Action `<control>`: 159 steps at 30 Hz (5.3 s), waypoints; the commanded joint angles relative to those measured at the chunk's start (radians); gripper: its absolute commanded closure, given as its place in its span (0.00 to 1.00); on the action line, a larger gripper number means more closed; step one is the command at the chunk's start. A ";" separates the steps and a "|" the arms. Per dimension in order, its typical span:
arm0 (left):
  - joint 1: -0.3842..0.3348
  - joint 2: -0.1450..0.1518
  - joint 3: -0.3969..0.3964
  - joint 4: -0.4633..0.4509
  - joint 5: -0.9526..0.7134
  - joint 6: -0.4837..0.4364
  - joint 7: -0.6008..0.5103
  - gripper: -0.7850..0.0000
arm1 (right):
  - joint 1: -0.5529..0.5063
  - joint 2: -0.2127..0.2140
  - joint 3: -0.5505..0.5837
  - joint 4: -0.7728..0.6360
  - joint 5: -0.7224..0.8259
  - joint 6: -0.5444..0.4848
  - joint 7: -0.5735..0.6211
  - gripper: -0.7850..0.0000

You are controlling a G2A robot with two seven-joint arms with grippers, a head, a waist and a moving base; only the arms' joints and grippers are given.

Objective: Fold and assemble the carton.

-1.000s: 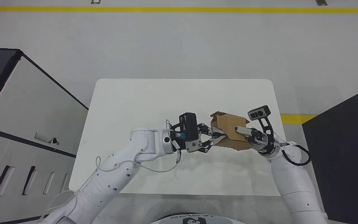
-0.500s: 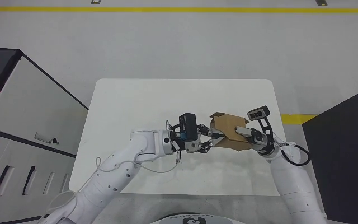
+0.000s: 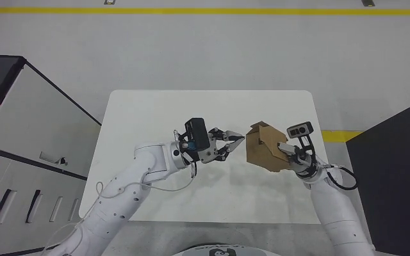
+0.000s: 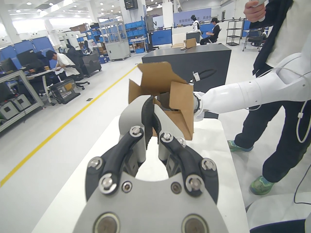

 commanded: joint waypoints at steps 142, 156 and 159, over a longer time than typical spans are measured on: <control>-0.002 0.007 0.039 -0.078 0.358 0.090 0.037 1.00 | 0.056 0.037 -0.169 0.111 0.094 0.323 -0.010 1.00; -0.008 0.016 0.062 -0.094 0.470 0.055 0.106 1.00 | 0.064 0.034 -0.171 0.115 0.100 0.335 -0.011 1.00; -0.016 0.014 0.079 -0.090 0.476 0.056 0.101 1.00 | 0.065 0.034 -0.172 0.116 0.099 0.336 -0.009 1.00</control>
